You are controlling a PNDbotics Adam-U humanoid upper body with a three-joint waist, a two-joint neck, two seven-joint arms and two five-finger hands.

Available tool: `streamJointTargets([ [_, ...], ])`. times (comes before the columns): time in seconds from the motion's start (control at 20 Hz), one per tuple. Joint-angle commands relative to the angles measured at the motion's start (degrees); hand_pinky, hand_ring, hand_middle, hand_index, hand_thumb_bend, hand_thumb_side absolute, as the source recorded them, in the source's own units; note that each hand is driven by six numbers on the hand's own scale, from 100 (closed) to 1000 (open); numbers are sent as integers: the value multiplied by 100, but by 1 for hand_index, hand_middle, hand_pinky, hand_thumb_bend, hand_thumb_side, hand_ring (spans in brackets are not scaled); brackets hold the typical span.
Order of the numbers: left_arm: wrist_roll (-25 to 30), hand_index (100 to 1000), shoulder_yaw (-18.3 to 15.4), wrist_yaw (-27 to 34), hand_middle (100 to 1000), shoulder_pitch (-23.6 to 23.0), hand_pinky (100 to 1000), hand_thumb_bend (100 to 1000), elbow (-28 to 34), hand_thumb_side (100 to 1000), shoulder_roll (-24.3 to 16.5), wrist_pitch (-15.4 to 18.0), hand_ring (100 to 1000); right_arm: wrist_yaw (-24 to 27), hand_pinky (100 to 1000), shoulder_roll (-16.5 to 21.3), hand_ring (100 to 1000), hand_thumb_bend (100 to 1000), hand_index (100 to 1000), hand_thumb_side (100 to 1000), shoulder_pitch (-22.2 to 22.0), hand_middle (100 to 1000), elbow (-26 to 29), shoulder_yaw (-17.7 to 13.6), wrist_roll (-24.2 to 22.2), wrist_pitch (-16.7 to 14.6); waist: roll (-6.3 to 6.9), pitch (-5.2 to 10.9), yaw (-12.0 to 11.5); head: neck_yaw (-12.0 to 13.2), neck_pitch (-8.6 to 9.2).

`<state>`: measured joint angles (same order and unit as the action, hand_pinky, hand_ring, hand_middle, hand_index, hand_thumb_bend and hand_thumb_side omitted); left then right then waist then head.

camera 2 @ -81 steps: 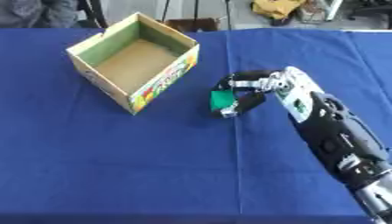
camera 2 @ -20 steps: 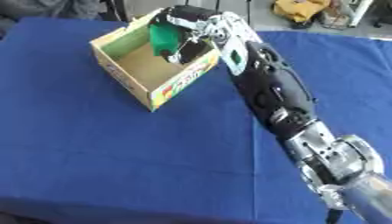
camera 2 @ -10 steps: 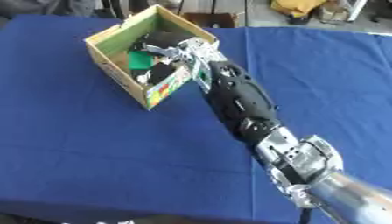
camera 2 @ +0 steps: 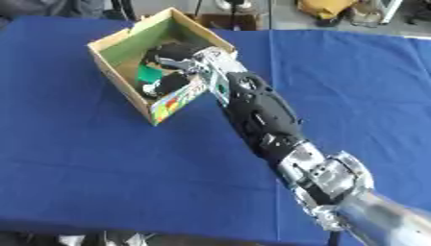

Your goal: Pick up objects on the table and place them in the box.

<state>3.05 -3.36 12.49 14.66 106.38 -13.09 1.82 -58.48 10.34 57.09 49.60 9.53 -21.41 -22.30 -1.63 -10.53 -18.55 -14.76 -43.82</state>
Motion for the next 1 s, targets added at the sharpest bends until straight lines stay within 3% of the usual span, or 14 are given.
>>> streamJointTargets([
  [0.05,-9,630,-34,-3,578,77,527,286,120,1000,-71,0,492,172,806,126,846,100,956,1000,138,913,450,-201,255,118,20,100,44,39,-30],
  [0.2,-31,629,-58,-35,577,74,526,289,98,1000,-94,-8,491,431,790,209,817,100,951,1000,108,898,879,-242,522,120,-1,114,198,127,-30],
  [0.55,-54,630,-66,-310,569,66,517,314,-51,998,-274,-19,485,1044,740,660,787,100,899,1000,-215,834,1878,513,1137,-438,-68,234,798,400,-30],
  [0.65,-23,624,-27,-451,561,103,511,328,-103,955,-381,-9,478,1196,731,768,782,100,892,1000,-373,828,2124,668,1288,-587,-83,274,994,477,-30],
  [0.75,21,618,28,-615,553,171,496,379,-171,882,-481,-5,469,1363,722,875,779,100,889,1000,-546,824,2395,821,1455,-676,-99,307,1169,546,-30],
  [0.85,79,619,94,-787,548,259,480,498,-245,783,-563,-8,460,1535,720,975,778,100,890,1000,-687,824,2661,1010,1627,-654,-116,331,1314,591,-30],
  [0.9,118,610,131,-871,529,303,446,621,-277,691,-593,-4,435,1619,720,1015,780,100,891,1000,-738,826,2768,1103,1692,-626,-122,341,1372,608,-30],
  [1.0,189,553,209,-1051,467,384,389,716,-340,615,-635,27,377,1799,724,1073,782,100,892,1000,-808,825,2954,1249,1711,-542,-128,356,1463,633,-30],
])
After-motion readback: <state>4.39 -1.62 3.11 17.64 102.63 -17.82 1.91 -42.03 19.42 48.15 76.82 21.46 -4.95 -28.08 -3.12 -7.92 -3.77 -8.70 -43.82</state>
